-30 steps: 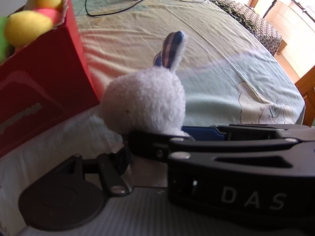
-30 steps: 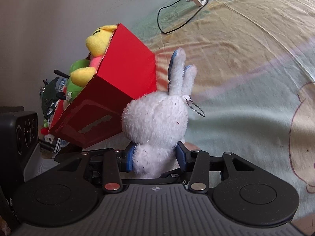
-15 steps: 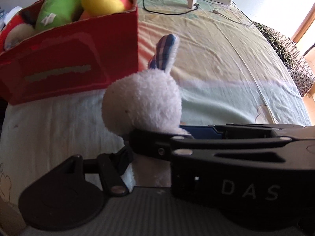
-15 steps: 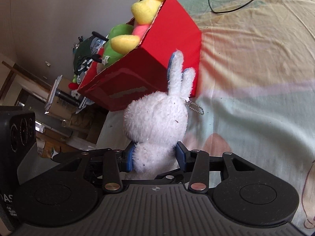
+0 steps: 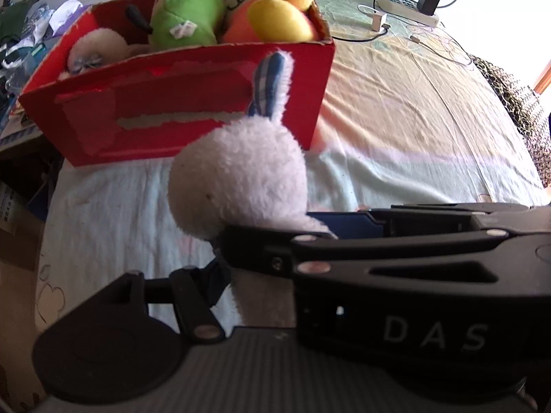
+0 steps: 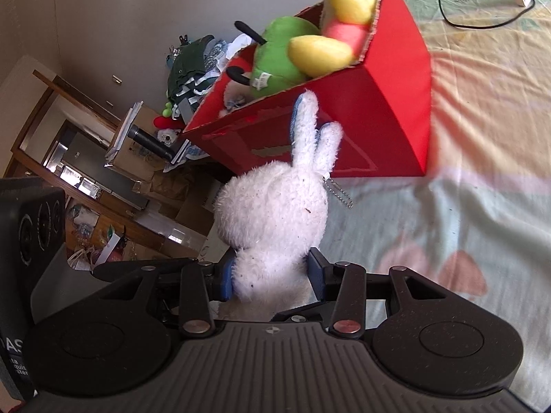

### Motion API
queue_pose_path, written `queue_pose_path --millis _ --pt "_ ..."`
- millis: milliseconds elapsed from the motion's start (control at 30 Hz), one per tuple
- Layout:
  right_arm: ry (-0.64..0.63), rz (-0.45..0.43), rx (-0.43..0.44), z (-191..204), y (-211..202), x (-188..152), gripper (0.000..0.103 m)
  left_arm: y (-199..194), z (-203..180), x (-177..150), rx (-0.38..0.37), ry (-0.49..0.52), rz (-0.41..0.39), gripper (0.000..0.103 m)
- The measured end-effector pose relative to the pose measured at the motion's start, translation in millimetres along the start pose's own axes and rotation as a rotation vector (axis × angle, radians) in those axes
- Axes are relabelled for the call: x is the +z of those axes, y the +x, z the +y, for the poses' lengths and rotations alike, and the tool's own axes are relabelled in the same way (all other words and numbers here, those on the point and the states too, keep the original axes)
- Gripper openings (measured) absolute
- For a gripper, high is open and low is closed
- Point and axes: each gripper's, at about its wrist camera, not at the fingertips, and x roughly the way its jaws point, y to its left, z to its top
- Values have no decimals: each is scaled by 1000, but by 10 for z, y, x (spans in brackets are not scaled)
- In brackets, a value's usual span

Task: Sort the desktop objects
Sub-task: 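Carry the held white bunny with the right gripper over the red box, then lower the white bunny into the red box beside the green pickle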

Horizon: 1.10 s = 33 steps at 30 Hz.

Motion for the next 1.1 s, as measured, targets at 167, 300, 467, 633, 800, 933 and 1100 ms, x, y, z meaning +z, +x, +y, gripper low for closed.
queue_pose_path --millis 167,300,467,633,800,933,1100 --pt "-69 -38 -6 261 127 60 46 -155 220 12 -30 32 -26 59" --pt "-91 -55 -9 409 260 76 46 -230 431 50 -45 51 -43 59" --pt "-123 -75 -13 613 435 129 46 -304 670 54 -67 77 -53 59" --pt "-157 -106 -14 822 550 210 46 -412 873 104 -70 121 -85 60" --pt "-177 -146 -9 984 617 300 46 -559 1086 196 -98 142 -122 60" --pt "-183 -188 -8 1074 645 386 46 -675 1219 297 -123 161 -166 61" --pt "-194 -232 -9 1149 689 542 46 -758 1357 473 -158 193 -219 61"
